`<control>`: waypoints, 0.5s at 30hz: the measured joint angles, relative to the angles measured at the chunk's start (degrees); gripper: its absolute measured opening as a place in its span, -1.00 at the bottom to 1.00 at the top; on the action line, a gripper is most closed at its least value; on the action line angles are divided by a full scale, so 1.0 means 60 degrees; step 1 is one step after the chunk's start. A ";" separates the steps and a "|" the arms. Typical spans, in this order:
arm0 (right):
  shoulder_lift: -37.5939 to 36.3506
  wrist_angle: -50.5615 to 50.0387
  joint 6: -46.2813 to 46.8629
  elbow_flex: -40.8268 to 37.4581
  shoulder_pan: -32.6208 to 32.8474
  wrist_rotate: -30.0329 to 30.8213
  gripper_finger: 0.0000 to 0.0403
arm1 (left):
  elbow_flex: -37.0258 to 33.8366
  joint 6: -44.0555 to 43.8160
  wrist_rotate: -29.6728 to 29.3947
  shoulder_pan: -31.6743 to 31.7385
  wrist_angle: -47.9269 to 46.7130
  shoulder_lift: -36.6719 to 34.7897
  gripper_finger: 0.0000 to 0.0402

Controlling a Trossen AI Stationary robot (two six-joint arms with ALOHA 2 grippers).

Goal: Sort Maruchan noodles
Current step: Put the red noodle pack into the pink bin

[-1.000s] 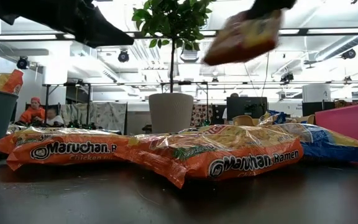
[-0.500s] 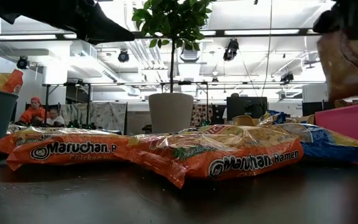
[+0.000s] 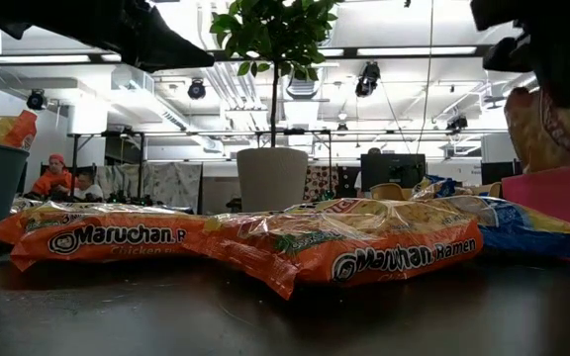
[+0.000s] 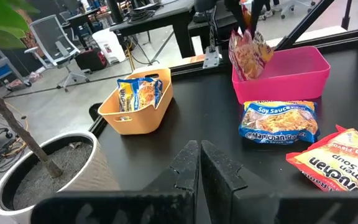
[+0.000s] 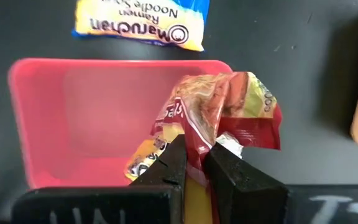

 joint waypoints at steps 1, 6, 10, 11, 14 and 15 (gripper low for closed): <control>0.0173 0.0000 -0.0126 0.0000 0.0011 0.0052 -0.87 | -0.0017 -0.0025 0.0000 0.0000 -0.0010 0.0002 -1.00; 0.0969 0.0011 -0.0602 0.0000 0.0011 0.0242 -0.87 | -0.0107 -0.0119 0.0000 0.0000 -0.0005 0.0004 -1.00; 0.1461 0.0033 -0.0889 0.0000 0.0011 0.0277 -0.87 | -0.0147 -0.0171 0.0000 0.0000 0.0002 0.0004 -1.00; 0.1553 0.0033 -0.0941 0.0000 0.0011 0.0277 -0.87 | -0.0152 -0.0183 0.0000 0.0000 0.0002 0.0004 -1.00; 0.1822 0.0040 -0.1056 0.0000 0.0011 0.0278 -0.87 | -0.0197 -0.0242 0.0000 0.0000 0.0007 0.0004 -1.00; 0.1898 0.0040 -0.1063 0.0000 0.0011 0.0280 -0.87 | -0.0213 -0.0273 0.0001 0.0000 -0.0008 0.0004 -1.00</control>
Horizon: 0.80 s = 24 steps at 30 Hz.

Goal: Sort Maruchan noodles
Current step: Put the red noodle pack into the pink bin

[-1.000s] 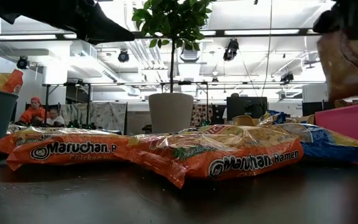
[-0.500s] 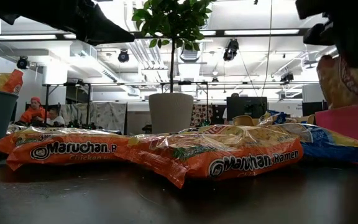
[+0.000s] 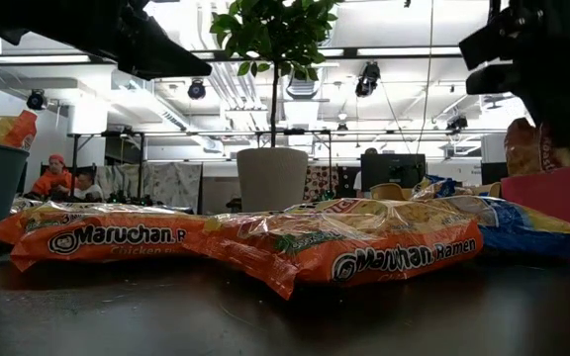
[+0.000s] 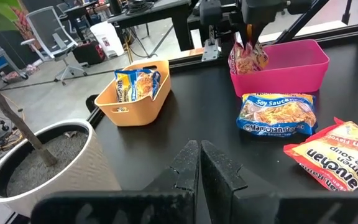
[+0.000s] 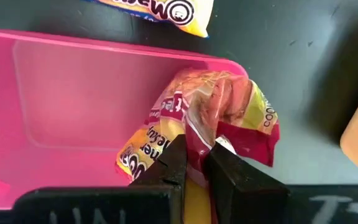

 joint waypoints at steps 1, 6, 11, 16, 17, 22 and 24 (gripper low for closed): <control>0.0081 0.0004 -0.0002 0.0000 0.0000 -0.0002 -0.87 | -0.0015 -0.0006 -0.0001 0.0000 0.0006 0.0000 -1.00; 0.0366 0.0000 -0.0002 0.0000 0.0000 -0.0020 -0.87 | -0.0041 -0.0014 0.0002 0.0000 0.0021 0.0004 -1.00; 0.0403 0.0007 -0.0020 0.0000 0.0000 0.0014 -0.86 | -0.0045 -0.0014 -0.0001 0.0000 0.0024 0.0004 -1.00; 0.0347 0.0023 -0.0008 0.0000 0.0000 0.0235 -0.77 | -0.0047 -0.0016 0.0002 0.0000 0.0061 0.0004 -1.00; 0.0334 0.0029 0.0004 0.0000 0.0000 0.0238 -0.74 | -0.0048 -0.0017 0.0000 0.0001 0.0090 0.0004 -1.00; 0.0328 -0.0003 0.0580 0.0000 0.0000 0.0251 -0.54 | -0.0052 -0.0025 0.0003 0.0002 0.0294 0.0004 -1.00; 0.0328 -0.0012 0.0869 0.0000 0.0000 0.0252 -0.45 | -0.0052 -0.0021 0.0003 0.0000 0.0378 0.0004 -1.00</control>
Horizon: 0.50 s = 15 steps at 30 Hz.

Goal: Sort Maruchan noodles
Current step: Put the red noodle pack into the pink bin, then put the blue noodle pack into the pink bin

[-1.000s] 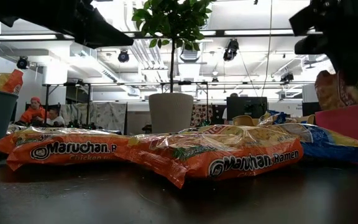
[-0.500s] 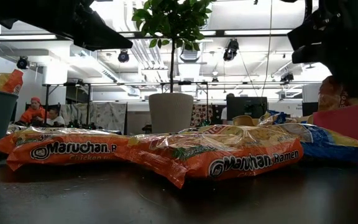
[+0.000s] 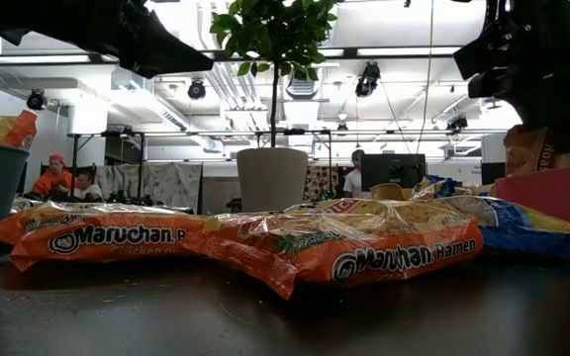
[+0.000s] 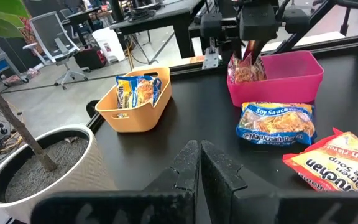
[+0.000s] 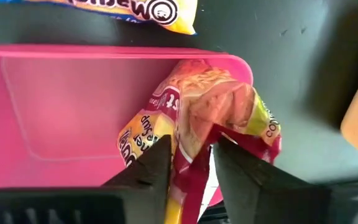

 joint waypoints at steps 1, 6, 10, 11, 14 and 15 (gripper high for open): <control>0.0000 -0.0002 0.0103 0.0000 0.0000 0.0000 -0.41 | 0.0000 0.0000 0.0000 0.0000 0.0000 0.0000 -1.00; -0.0142 -0.0150 0.0380 0.0100 0.0000 -0.0005 -0.27 | 0.0000 0.0049 0.0000 0.0002 0.0089 0.0000 -1.00; -0.0206 -0.0729 0.0744 0.0781 0.0000 -0.0004 -0.26 | 0.0000 0.0528 -0.0003 0.0000 0.0505 0.0000 -1.00; -0.0210 -0.0874 0.0855 0.1010 0.0000 -0.0004 -0.27 | 0.0000 0.0766 0.0000 0.0000 0.0645 0.0000 -1.00; -0.0215 -0.1097 0.1366 0.1748 0.0000 -0.0020 -0.31 | 0.0022 0.1606 0.0000 0.0001 0.1093 0.0000 -1.00; -0.0215 -0.1099 0.1644 0.1986 0.0000 -0.0057 -0.32 | 0.0088 0.1852 -0.0001 0.0001 0.1087 0.0000 -1.00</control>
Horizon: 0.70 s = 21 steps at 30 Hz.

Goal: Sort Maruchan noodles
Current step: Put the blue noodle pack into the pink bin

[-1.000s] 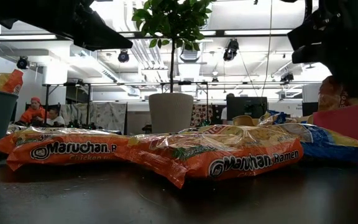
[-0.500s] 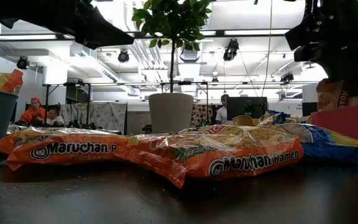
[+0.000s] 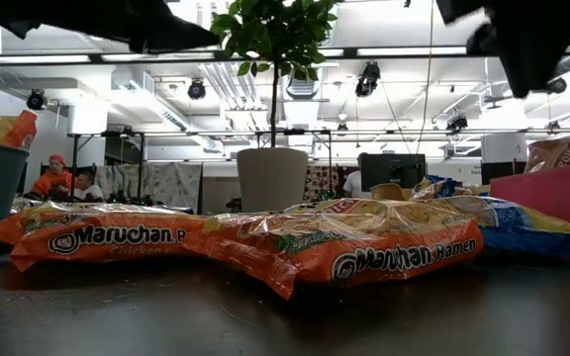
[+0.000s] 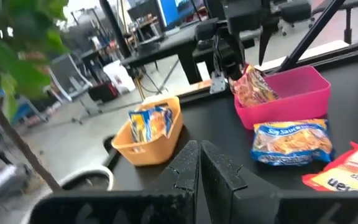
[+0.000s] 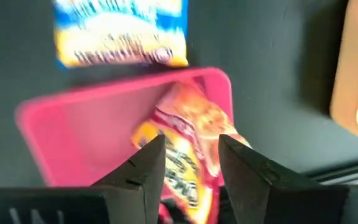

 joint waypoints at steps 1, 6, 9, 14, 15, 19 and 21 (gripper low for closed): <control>0.0000 0.0004 0.0344 0.0212 -0.0004 -0.0064 -0.34 | 0.0079 0.0213 0.0001 0.0001 -0.0005 0.0000 -1.00; 0.0000 0.0005 0.2159 0.0697 0.0110 -0.0909 -0.42 | 0.0247 0.0466 -0.0002 0.0002 -0.0056 0.0000 -1.00; 0.0000 0.0100 0.2576 0.0497 0.0408 -0.1295 -0.53 | 0.0243 0.0295 0.0001 0.0002 -0.0492 0.0000 -1.00; -0.0009 0.1459 0.2104 0.0026 0.0977 -0.0364 -0.78 | 0.0240 -0.0106 0.0001 0.0002 -0.0967 0.0000 -1.00; -0.0027 0.1886 0.1847 -0.0067 0.1084 -0.0097 -0.82 | 0.0240 -0.0170 0.0001 0.0002 -0.0990 0.0000 -1.00; -0.0217 0.3731 0.0832 -0.0580 0.1198 0.0642 -0.94 | 0.0240 -0.0231 0.0001 0.0002 -0.0993 0.0000 -1.00; -0.0351 0.4548 0.0380 -0.0880 0.1178 0.1039 -0.95 | 0.0240 -0.0350 0.0001 0.0002 -0.0993 0.0000 -1.00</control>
